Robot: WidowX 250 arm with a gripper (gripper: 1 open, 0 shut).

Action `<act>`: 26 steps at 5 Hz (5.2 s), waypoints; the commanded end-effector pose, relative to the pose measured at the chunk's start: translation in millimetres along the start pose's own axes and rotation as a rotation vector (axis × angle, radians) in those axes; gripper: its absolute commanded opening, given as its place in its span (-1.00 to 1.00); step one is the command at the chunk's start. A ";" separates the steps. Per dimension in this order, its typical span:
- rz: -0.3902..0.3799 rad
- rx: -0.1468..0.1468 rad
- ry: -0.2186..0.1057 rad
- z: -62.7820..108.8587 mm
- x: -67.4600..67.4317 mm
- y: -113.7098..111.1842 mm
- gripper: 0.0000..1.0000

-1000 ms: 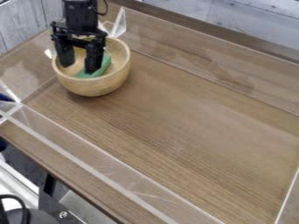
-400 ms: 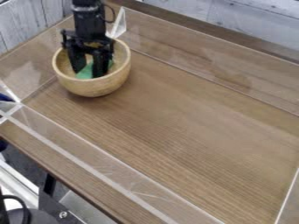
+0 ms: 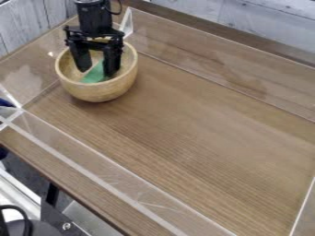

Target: Remove the green block from inside the brown bowl and put it on the table

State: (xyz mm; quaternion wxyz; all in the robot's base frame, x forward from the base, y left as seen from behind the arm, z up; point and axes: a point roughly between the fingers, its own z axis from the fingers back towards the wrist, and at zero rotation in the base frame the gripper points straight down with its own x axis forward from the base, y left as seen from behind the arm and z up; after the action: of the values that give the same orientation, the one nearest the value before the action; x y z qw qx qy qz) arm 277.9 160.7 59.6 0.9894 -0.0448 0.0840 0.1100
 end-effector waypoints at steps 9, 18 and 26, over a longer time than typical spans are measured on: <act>-0.040 -0.129 -0.154 73.6 -0.2 6.1 -1.00; -0.218 0.093 -0.074 -13.3 -54.5 -114.6 -1.00; -0.128 -0.001 -0.052 36.0 -6.3 -104.0 1.00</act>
State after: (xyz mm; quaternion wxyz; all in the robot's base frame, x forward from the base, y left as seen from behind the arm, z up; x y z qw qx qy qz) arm 292.1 58.2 77.8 0.9922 -0.0555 0.1004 0.0490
